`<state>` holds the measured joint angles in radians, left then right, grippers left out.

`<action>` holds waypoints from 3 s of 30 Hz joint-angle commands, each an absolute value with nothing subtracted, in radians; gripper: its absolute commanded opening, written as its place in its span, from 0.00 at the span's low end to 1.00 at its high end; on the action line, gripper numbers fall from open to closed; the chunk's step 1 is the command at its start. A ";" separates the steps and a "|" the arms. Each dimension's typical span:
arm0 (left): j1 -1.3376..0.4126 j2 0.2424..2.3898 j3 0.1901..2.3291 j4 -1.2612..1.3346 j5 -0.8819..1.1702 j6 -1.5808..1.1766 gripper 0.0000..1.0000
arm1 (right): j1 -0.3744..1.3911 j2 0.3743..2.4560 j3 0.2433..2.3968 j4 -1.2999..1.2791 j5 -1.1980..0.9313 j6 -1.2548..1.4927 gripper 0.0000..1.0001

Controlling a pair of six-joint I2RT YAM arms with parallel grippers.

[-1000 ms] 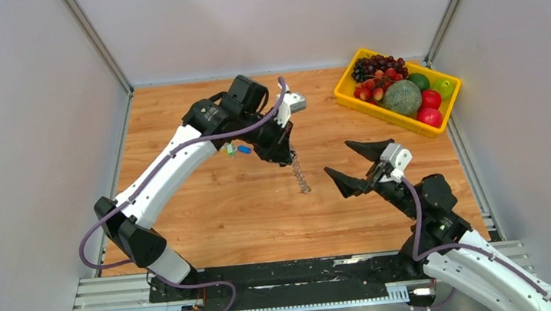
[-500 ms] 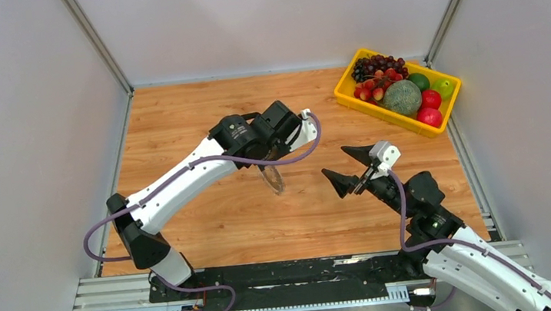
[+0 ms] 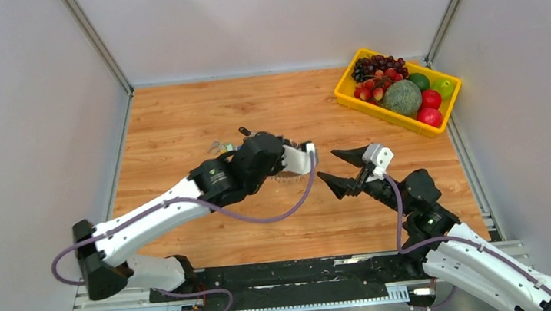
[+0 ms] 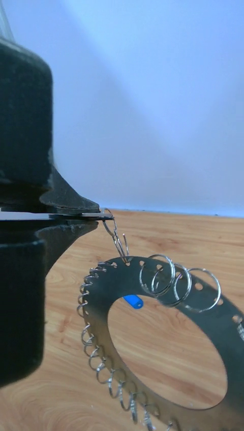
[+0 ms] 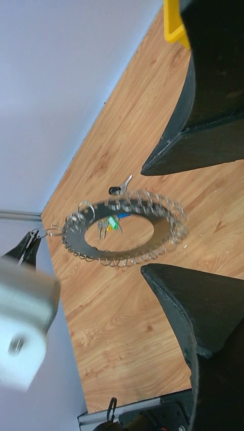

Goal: Remove the keys from the keyring

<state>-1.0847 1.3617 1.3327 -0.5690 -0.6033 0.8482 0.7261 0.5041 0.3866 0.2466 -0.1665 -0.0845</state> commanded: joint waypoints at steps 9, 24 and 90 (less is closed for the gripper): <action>-1.088 0.938 0.973 -0.161 -0.118 0.994 0.00 | 0.730 0.525 0.376 0.425 -0.303 -0.146 0.67; -1.089 0.927 0.942 -0.164 -0.039 0.998 0.00 | 0.730 0.722 0.509 0.491 -0.615 -0.185 0.47; -1.088 0.906 0.988 -0.218 0.083 0.956 0.00 | 0.734 0.965 0.643 0.523 -0.785 -0.141 0.14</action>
<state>-1.0859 0.9268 0.9386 -0.2710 0.0517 0.9703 0.7265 0.9623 0.6090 0.4805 -0.7517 -0.1509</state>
